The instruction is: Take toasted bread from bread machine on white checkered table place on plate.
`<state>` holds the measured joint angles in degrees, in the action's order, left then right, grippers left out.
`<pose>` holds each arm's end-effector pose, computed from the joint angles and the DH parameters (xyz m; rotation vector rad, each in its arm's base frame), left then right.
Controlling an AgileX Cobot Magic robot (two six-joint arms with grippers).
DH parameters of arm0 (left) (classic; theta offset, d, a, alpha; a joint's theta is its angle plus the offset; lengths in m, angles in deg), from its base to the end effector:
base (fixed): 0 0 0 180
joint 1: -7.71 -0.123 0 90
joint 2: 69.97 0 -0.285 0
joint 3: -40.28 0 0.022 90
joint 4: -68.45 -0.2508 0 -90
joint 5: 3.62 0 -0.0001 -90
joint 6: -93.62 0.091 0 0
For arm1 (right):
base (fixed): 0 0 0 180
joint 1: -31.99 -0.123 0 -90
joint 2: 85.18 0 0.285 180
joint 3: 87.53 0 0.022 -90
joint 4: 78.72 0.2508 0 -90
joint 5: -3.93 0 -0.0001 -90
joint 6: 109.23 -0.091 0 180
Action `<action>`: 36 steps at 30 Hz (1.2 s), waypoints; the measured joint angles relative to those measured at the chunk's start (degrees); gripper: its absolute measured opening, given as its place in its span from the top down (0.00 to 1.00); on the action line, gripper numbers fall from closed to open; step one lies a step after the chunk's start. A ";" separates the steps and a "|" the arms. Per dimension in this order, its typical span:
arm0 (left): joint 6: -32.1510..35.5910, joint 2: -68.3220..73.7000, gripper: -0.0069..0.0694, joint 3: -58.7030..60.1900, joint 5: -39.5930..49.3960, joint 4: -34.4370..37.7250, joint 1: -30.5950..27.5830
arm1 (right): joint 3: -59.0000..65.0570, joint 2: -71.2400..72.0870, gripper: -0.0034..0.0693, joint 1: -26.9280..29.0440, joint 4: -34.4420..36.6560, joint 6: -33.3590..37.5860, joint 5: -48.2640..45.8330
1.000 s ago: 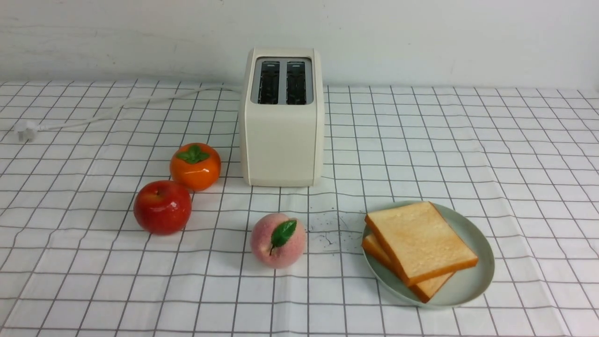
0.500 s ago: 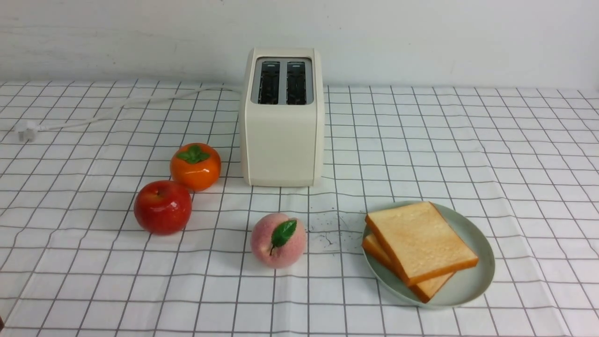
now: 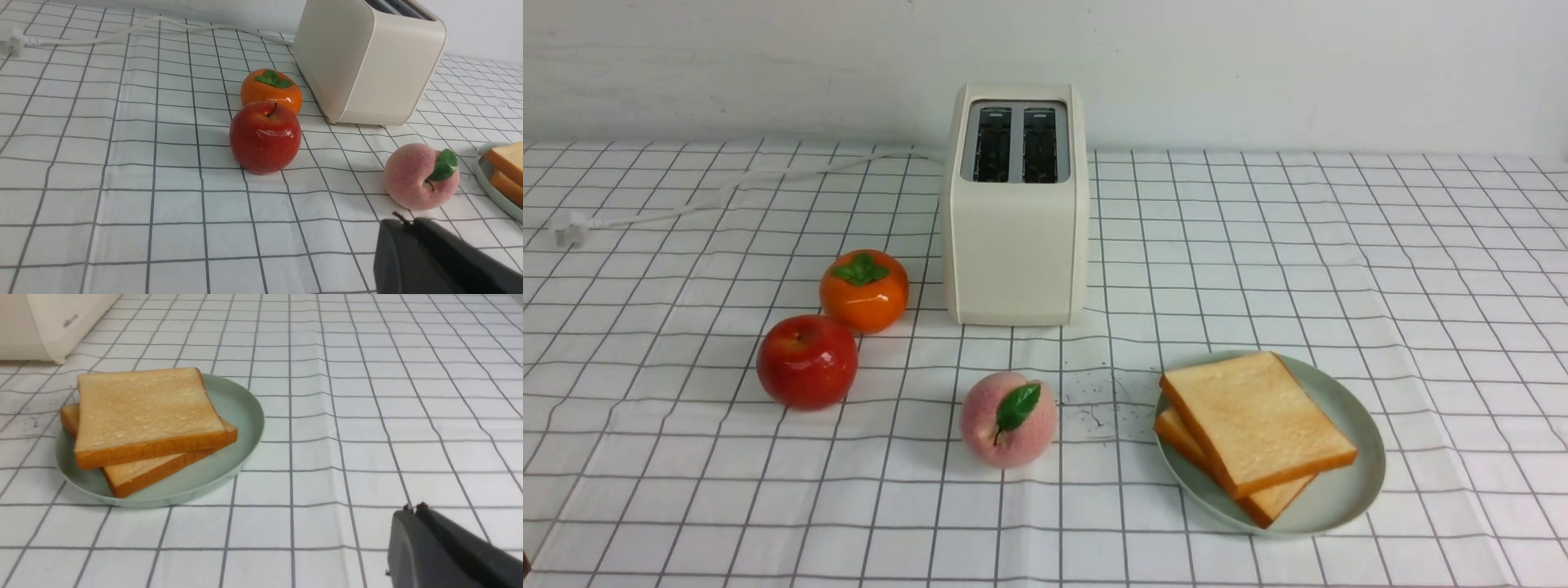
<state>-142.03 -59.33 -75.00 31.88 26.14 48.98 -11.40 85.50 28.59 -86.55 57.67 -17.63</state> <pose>0.0524 0.0014 0.2411 0.0600 1.7984 -0.3958 0.0542 -0.0014 0.1846 0.0739 1.8631 0.0646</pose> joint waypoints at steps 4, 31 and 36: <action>0.00 -0.04 0.87 0.00 -0.01 -0.05 0.00 | 1.90 2.10 0.98 0.00 -3.95 -6.94 -1.80; 0.00 -0.04 0.83 0.00 -0.03 -0.05 0.00 | 2.05 2.11 0.97 0.00 8.26 11.66 -0.74; 0.00 -0.04 0.83 0.00 -0.03 -0.05 0.00 | 2.05 2.11 0.97 0.00 8.81 12.43 -0.74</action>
<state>-142.03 -59.37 -75.00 31.85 26.10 48.98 -9.35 87.62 28.59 -77.74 70.10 -18.37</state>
